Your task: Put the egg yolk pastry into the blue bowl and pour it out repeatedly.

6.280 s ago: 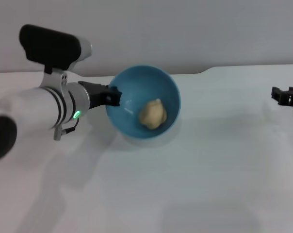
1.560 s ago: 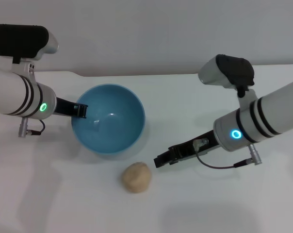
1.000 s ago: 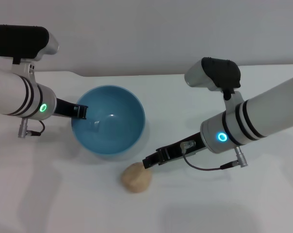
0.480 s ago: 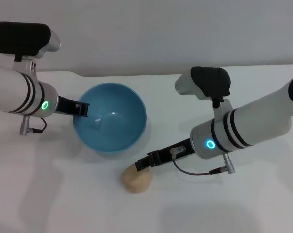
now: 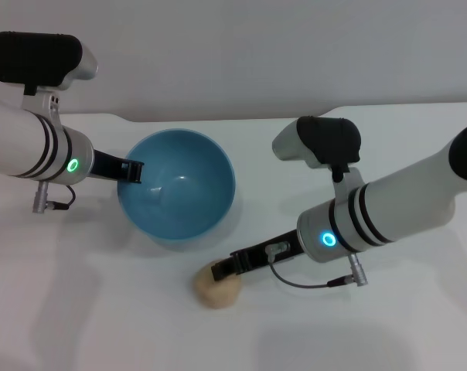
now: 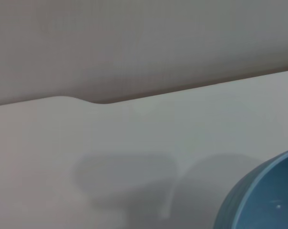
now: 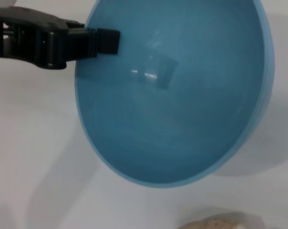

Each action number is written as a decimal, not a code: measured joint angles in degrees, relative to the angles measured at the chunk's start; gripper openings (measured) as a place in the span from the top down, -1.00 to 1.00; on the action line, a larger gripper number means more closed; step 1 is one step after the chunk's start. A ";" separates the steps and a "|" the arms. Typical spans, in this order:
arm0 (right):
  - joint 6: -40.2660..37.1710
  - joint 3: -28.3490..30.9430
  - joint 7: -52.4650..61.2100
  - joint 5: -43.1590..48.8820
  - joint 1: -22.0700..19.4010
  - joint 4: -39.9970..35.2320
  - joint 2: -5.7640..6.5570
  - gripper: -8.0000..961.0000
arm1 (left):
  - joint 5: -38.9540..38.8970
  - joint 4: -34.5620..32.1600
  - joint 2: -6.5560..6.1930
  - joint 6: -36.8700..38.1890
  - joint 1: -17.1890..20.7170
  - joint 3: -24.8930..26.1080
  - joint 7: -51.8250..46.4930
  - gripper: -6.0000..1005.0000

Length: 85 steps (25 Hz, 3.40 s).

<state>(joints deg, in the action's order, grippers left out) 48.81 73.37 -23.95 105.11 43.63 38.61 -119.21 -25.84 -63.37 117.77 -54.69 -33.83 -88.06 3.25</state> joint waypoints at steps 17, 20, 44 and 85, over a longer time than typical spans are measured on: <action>-0.84 -4.12 -2.12 -0.64 -0.64 2.70 0.20 0.49 | 0.00 0.00 0.00 -0.37 0.00 0.00 0.50 0.97; 1.26 -3.58 -3.06 -0.59 -1.06 4.69 0.39 0.53 | 0.00 0.00 0.00 -0.41 -0.01 0.00 0.57 0.97; 17.70 19.40 -6.64 5.01 -7.41 23.96 0.83 0.88 | 2.51 -0.03 0.37 -15.06 -5.53 -0.83 0.70 0.97; 10.40 47.79 -11.70 10.41 -18.17 17.95 0.67 0.42 | -2.90 -4.63 0.28 -3.70 0.09 -4.53 0.80 0.97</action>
<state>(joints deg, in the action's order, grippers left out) 59.21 121.16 -35.65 115.52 25.46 56.55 -118.55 -28.73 -68.00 118.05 -58.40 -33.75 -92.59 4.05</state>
